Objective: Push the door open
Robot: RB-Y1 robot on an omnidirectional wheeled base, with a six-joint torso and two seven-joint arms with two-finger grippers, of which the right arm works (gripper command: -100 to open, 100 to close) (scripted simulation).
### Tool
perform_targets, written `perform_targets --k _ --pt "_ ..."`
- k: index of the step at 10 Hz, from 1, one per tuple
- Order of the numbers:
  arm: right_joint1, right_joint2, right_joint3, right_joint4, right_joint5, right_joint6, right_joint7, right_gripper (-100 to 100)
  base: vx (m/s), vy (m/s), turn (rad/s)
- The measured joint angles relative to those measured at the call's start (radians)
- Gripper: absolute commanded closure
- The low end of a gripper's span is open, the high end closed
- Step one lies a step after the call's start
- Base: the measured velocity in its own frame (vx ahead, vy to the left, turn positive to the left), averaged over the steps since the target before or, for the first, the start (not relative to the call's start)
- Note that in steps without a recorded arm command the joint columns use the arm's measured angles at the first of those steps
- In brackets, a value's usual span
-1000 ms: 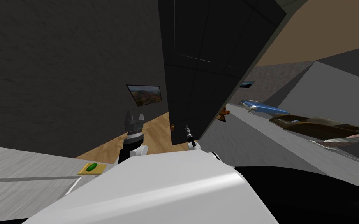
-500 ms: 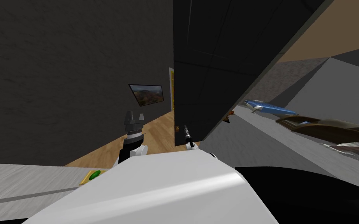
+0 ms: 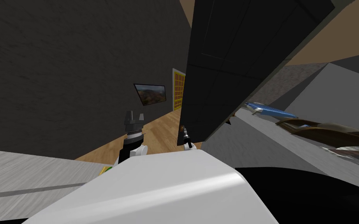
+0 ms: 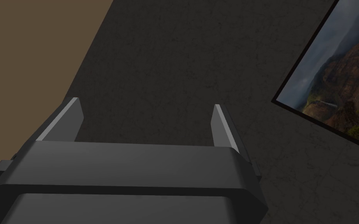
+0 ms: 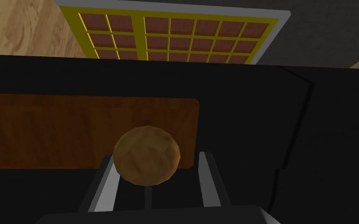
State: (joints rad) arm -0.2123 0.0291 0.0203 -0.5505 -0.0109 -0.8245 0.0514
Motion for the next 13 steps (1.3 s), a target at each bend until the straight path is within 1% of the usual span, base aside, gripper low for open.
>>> perform_targets --k 4,5,6,7,8,9,11,13 --pt "0.001 0.006 0.006 0.003 0.003 0.003 0.000 100 0.000 -0.011 0.009" --pt "0.002 0.006 0.006 0.003 0.003 0.003 0.000 100 0.112 -0.003 -0.061" --pt "-0.017 0.004 -0.001 0.047 -0.002 -0.015 0.007 100 0.138 -0.023 0.014" --pt "-0.028 -0.001 -0.002 0.077 -0.004 -0.030 0.009 100 0.079 -0.027 -0.005" --pt "-0.037 -0.006 -0.007 0.092 -0.006 -0.038 0.009 100 0.033 -0.036 -0.059" --pt "-0.027 -0.013 -0.009 0.086 -0.007 -0.029 0.008 -100 -0.003 -0.101 -0.151" --pt "-0.017 -0.043 0.022 0.066 -0.031 -0.023 0.016 -100 -0.030 -0.142 -0.096" --pt "0.001 -0.054 0.053 0.032 -0.053 -0.011 0.028 -100 -0.061 -0.093 -0.105"
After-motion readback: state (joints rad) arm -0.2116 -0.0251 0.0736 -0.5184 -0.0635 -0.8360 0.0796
